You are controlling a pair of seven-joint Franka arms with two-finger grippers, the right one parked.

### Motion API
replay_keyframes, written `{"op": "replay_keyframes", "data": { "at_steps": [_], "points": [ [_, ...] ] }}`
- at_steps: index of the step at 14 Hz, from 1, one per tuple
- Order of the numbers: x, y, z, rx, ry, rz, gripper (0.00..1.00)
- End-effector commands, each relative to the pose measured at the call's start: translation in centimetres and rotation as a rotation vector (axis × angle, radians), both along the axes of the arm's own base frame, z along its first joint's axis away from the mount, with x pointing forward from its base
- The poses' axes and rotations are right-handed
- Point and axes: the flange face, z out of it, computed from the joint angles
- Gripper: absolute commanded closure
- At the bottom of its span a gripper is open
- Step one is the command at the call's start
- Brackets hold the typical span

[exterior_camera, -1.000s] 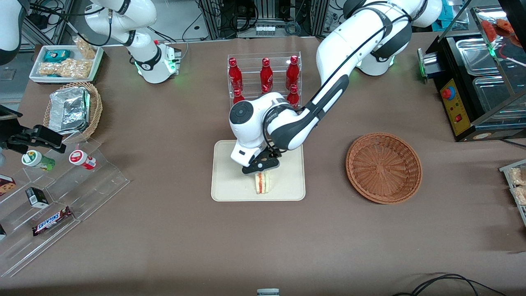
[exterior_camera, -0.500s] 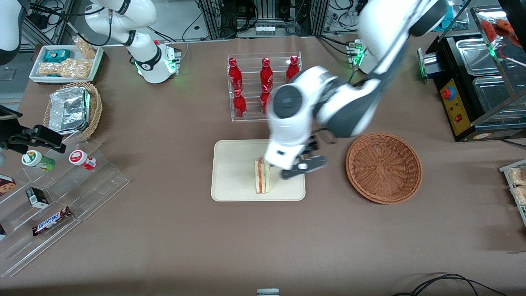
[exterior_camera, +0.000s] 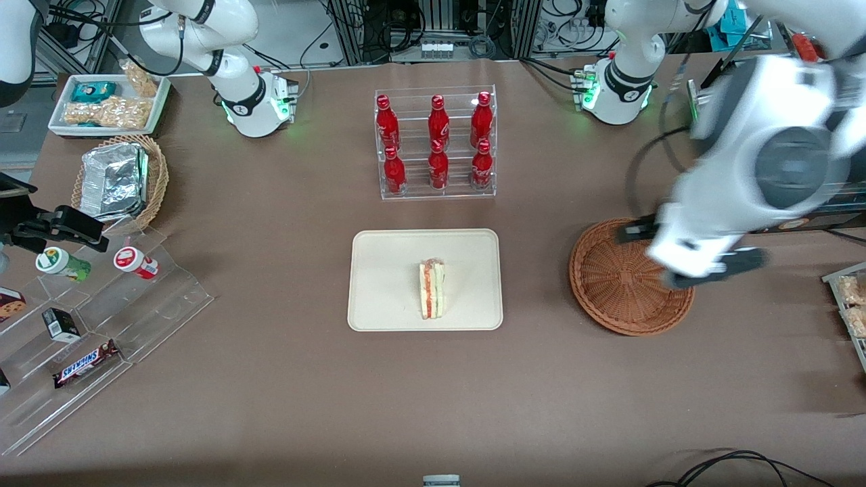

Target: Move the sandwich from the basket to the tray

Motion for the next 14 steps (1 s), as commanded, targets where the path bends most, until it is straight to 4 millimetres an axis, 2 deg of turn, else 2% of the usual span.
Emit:
{"op": "replay_keyframes", "data": {
  "at_steps": [1, 2, 5, 7, 9, 10, 11, 14],
  "points": [
    [-2.3, 4.8, 1.1, 0.008, 0.018, 0.04, 0.0],
    [-2.4, 5.7, 1.6, 0.008, 0.018, 0.057, 0.0],
    [-2.9, 6.5, 3.4, 0.012, -0.013, 0.075, 0.0],
    [-3.0, 8.2, 4.3, -0.038, -0.021, 0.109, 0.0],
    [-4.0, 10.1, 5.8, -0.093, -0.034, 0.076, 0.0],
    [-4.2, 11.8, 6.3, -0.098, -0.042, 0.066, 0.0],
    [-4.8, 10.7, 7.1, -0.098, -0.053, 0.043, 0.0],
    [-7.9, 9.7, 8.5, -0.083, -0.076, 0.032, 0.0]
  ]
}}
